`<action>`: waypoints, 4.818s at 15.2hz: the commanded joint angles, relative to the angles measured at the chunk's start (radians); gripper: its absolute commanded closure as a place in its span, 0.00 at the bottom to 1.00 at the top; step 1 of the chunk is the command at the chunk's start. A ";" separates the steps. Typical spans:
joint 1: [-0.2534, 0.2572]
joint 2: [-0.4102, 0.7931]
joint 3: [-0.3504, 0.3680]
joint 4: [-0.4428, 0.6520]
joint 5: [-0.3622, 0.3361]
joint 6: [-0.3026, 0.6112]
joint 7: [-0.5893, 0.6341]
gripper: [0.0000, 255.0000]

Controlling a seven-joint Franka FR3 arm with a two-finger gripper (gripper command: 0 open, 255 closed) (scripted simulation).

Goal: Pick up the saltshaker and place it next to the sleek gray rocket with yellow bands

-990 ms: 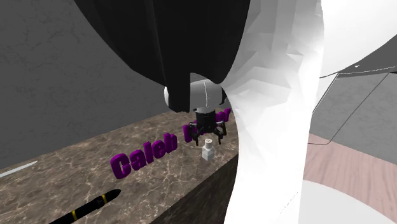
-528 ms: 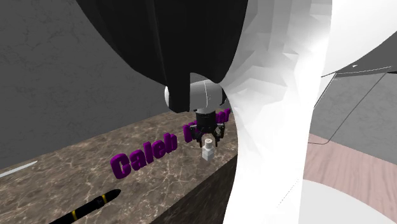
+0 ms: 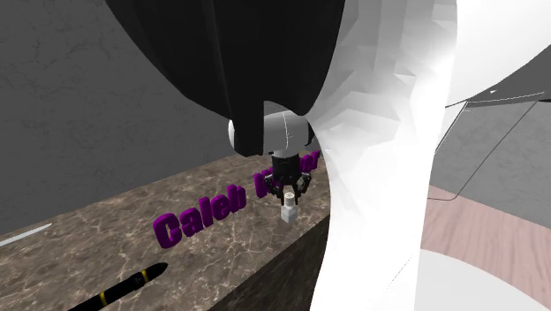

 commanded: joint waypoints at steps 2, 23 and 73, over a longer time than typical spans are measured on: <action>0.000 -0.007 0.000 0.005 0.001 -0.013 -0.002 1.00; 0.005 -0.118 0.004 0.180 0.019 -0.298 -0.033 1.00; 0.462 0.287 0.577 0.787 -0.026 -0.616 0.965 1.00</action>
